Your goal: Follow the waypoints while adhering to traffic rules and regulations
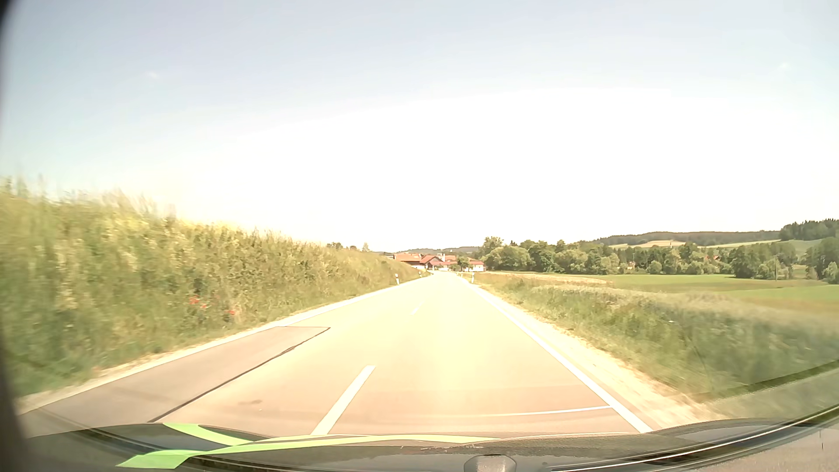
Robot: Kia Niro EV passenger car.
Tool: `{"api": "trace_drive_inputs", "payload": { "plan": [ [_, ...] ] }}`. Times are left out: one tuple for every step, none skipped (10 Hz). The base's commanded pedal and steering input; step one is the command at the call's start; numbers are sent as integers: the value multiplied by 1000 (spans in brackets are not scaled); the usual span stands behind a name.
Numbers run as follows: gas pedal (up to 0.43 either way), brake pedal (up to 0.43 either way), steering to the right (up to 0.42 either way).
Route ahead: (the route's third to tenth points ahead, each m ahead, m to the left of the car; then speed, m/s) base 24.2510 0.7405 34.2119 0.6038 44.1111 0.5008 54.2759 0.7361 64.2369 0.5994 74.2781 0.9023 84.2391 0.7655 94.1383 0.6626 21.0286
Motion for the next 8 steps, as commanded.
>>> {"api": "trace_drive_inputs", "payload": {
  "plan": [
    [228,0,-1],
    [240,0,-1],
    [240,0,-1],
    [240,0,-1],
    [228,0,-1],
    [197,0,-1],
    [189,0,-1],
    [177,0,-1]
  ]
}}
